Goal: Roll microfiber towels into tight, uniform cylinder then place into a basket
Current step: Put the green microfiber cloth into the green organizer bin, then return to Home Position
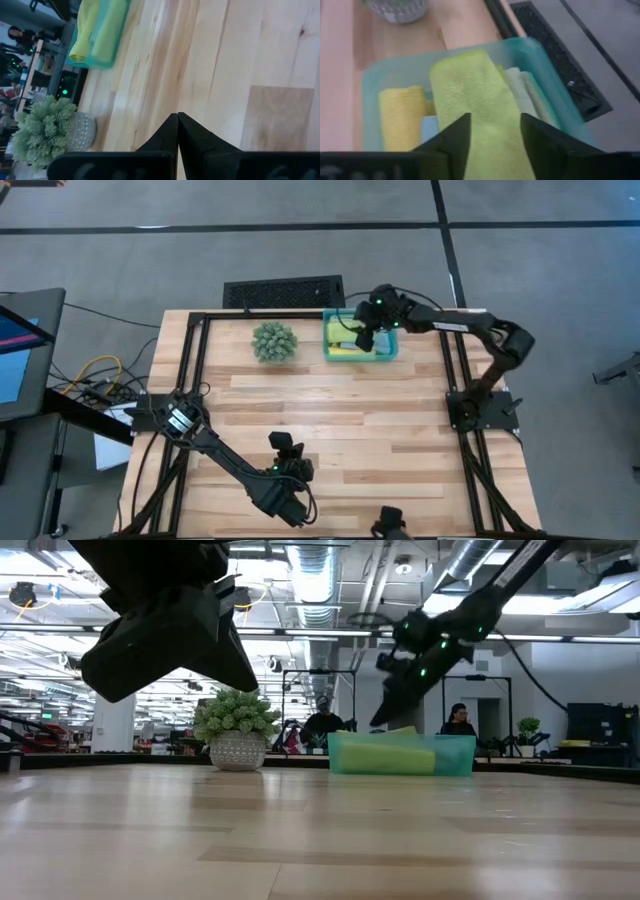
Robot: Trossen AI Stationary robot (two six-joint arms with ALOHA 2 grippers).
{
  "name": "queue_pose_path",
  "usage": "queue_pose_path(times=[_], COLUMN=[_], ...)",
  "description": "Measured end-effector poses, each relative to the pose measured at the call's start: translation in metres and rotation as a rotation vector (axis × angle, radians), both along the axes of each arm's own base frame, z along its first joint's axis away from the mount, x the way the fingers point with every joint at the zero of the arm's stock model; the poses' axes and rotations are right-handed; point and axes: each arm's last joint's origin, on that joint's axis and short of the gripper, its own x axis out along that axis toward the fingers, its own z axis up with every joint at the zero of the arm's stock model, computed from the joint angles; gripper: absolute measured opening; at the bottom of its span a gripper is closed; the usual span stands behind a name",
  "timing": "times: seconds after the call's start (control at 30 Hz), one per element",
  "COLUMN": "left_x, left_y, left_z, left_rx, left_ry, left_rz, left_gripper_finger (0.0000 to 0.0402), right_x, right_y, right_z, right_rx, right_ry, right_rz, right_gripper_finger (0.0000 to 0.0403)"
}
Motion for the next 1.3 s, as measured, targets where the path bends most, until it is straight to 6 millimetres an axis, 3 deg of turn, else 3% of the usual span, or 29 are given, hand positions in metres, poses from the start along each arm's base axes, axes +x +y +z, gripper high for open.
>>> queue_pose_path(times=[0.13, 0.27, 0.4, 0.57, 0.7, 0.83, 1.03, 1.3], left_x=[0.001, 0.009, 0.024, 0.045, 0.053, 0.055, 0.059, 0.049], left_y=[-0.002, -0.013, -0.028, -0.036, -0.024, -0.01, 0.019, 0.063], left_z=[0.0, -0.001, -0.001, 0.005, 0.022, 0.051, 0.09, 0.113], left_rx=[-0.013, -0.057, -0.175, -0.244, -0.248, -0.265, -0.289, -0.342], left_ry=[-0.017, -0.059, -0.028, -0.042, -0.057, -0.084, -0.144, -0.202], left_rz=[-0.002, -0.072, -0.241, -0.457, -0.492, -0.525, -0.547, -0.512], left_gripper_finger=[0.0, 0.0, 0.0, 0.0, 0.0, 0.0, 0.0, 0.0], right_x=[-0.015, -0.036, -0.059, -0.094, -0.127, -0.155, -0.177, -0.185], right_y=[0.011, 0.037, 0.084, 0.151, 0.192, 0.217, 0.233, 0.247], right_z=[0.03, 0.043, 0.039, 0.027, 0.016, 0.008, -0.002, -0.02], right_rx=[-0.006, 0.009, 0.088, 0.142, 0.228, 0.295, 0.275, 0.308], right_ry=[-0.025, -0.078, -0.162, -0.259, -0.365, -0.494, -0.638, -0.691], right_rz=[-0.015, 0.021, 0.161, 0.311, 0.428, 0.546, 0.621, 0.765], right_gripper_finger=[0.0244, 0.0235, 0.0184, 0.0088, 0.0018, 0.0019, 0.0023, 0.0013])
